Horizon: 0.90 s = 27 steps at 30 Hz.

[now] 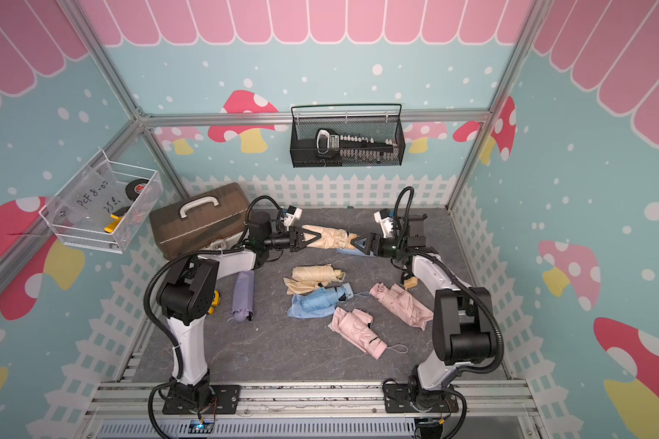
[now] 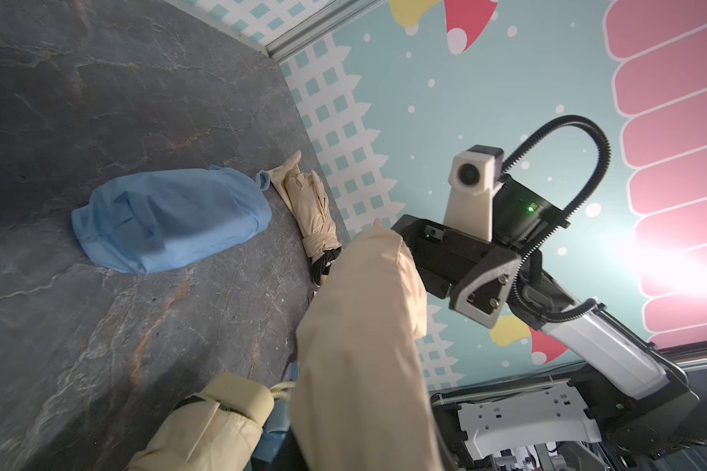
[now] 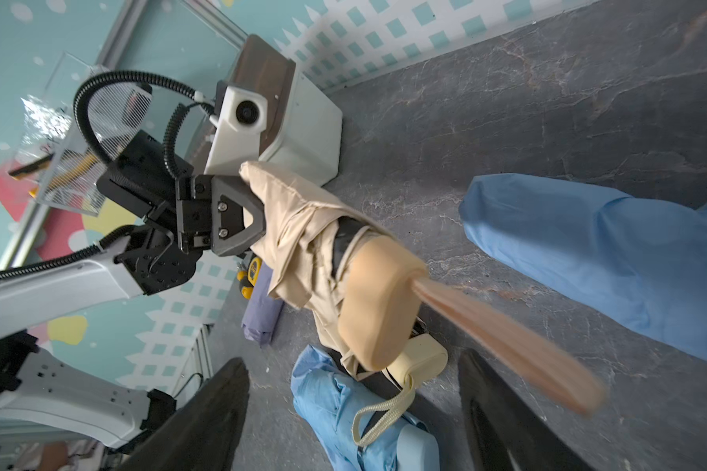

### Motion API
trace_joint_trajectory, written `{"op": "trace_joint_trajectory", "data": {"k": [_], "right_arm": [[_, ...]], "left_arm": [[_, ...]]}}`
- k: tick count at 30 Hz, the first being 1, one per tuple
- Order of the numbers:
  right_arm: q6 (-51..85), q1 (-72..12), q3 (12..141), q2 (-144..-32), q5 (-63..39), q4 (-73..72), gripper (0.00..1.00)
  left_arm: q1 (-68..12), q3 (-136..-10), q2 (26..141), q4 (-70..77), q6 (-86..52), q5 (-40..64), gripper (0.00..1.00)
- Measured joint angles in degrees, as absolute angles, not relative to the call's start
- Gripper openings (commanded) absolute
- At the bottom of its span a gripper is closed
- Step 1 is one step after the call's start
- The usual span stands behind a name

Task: Take umbrellas out of sleeves
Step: Pick up the umbrella from the center of the board.

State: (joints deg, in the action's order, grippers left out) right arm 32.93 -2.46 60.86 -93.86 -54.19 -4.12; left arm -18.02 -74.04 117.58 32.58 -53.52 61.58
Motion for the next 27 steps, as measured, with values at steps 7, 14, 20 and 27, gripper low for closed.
{"op": "trace_joint_trajectory", "data": {"k": [7,14,20,27], "right_arm": [[41.8,-1.9,60.6,-96.9,-58.2,-14.9,0.72],[47.5,-2.0,60.4,-97.8,-62.0,-22.7,0.63],[50.0,-3.0,60.0,-99.4,-63.0,-26.3,0.65],[49.8,-3.1,59.2,-99.4,-62.7,-25.5,0.63]], "left_arm": [[-18.0,-73.1,115.6,32.9,-54.8,62.5,0.0],[-18.0,-70.9,115.6,33.1,-55.6,62.9,0.0],[-18.0,-70.3,115.0,34.0,-56.4,63.1,0.0],[-18.0,-69.8,113.6,35.3,-57.2,63.6,0.0]]}}
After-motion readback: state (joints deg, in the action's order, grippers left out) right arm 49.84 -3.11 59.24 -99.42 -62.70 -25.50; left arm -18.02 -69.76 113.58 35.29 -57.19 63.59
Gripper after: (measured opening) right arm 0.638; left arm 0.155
